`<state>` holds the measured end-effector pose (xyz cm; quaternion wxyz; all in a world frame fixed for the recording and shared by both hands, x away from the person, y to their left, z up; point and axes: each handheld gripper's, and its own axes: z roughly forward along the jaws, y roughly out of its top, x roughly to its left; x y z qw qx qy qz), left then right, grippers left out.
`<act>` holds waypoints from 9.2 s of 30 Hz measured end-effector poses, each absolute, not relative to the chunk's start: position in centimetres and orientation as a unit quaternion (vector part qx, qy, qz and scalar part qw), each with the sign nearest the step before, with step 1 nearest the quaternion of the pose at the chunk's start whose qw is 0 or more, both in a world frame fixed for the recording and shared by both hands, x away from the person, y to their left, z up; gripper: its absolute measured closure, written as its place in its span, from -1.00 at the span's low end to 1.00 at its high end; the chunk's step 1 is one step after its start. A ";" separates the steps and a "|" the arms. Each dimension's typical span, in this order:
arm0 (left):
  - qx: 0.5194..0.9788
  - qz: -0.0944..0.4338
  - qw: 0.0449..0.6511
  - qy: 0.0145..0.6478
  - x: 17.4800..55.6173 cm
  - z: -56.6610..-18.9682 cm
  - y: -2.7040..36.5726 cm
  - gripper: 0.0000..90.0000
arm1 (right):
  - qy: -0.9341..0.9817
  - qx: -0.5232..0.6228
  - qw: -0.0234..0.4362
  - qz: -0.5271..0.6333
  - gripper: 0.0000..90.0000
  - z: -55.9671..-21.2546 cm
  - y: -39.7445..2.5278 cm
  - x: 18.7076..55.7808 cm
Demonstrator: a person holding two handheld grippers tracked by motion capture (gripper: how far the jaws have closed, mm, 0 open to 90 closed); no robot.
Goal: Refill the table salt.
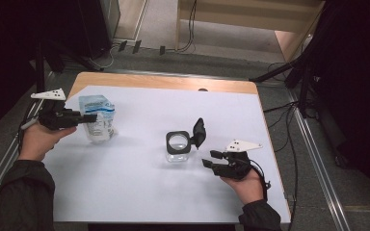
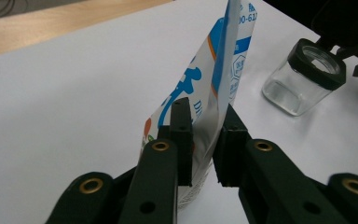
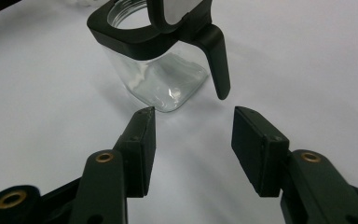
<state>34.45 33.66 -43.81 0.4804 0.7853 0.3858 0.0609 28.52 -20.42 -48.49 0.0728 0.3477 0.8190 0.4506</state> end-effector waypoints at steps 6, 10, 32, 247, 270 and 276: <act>0.780 0.055 0.476 0.402 34.1 -43.7 33.3 1.00 | 0.818 0.342 0.068 0.457 0.17 -48.3 -20.1 28.6; 0.774 0.057 0.478 0.410 33.9 -43.4 33.0 1.00 | 0.819 0.333 0.068 0.461 0.18 -48.1 -19.8 28.5; 0.765 0.032 0.508 0.395 32.3 -39.2 29.6 1.00 | 0.821 0.308 0.053 0.478 0.26 -46.2 -16.3 26.3; 0.823 -0.043 0.448 0.346 31.5 -41.4 14.3 0.87 | 0.803 0.309 0.001 0.509 0.14 -52.1 -2.9 25.6; 0.818 -0.032 0.442 0.367 31.0 -41.1 14.5 0.98 | 0.804 0.310 -0.005 0.508 0.08 -51.2 -2.5 26.0; 0.814 -0.036 0.448 0.367 30.9 -41.1 14.6 0.96 | 0.796 0.312 -0.012 0.518 0.10 -51.2 -2.5 26.0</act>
